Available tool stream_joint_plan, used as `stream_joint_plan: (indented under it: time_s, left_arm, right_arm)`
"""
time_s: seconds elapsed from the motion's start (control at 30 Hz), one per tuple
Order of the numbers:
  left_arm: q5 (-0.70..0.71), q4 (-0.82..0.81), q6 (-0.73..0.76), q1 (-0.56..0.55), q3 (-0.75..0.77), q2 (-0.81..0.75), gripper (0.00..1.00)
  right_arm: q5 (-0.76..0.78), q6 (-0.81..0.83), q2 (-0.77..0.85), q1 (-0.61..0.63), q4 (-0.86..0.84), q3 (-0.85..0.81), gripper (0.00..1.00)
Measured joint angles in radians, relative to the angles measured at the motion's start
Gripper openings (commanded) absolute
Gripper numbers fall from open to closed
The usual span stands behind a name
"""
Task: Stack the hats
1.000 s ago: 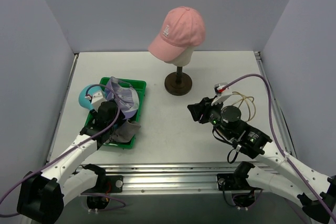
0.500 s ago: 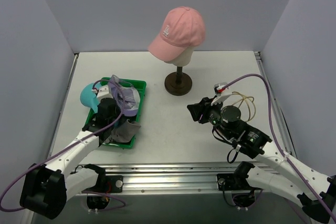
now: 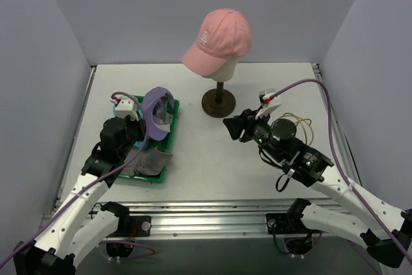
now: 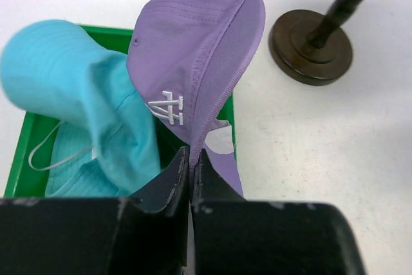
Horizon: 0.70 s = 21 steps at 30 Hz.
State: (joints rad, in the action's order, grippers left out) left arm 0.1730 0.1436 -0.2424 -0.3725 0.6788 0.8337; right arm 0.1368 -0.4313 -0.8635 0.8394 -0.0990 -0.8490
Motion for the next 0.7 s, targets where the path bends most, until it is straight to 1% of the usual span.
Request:
stream_joint_plan:
  time_s: [0.1,0.2,0.3,0.43,0.57,0.7]
  left_arm:
    - [-0.063,0.05,0.036,0.0,0.048,-0.05,0.02]
    - [-0.158,0.098,0.066,0.0,0.135,-0.073,0.02]
    - [-0.291,0.146,0.091,-0.002,0.24,-0.066,0.02]
    - [-0.402,0.233,0.122,-0.006,0.345,-0.05,0.02]
    - [-0.457,0.329,0.157,-0.006,0.385,-0.07,0.02]
    - [-0.525,0.41,0.179,-0.006,0.402,-0.088,0.02]
  right_arm:
    - [-0.034,0.075,-0.035,0.0,-0.011,-0.101,0.45]
    - [-0.08,0.165,-0.076,0.0,-0.019,-0.191,0.48]
    - [-0.145,0.271,-0.129,0.0,-0.021,-0.259,0.5]
    - [-0.212,0.401,-0.218,0.001,0.003,-0.34,0.53]
    - [-0.239,0.498,-0.284,0.007,0.042,-0.39,0.54]
    - [-0.244,0.566,-0.306,0.012,0.06,-0.398,0.55]
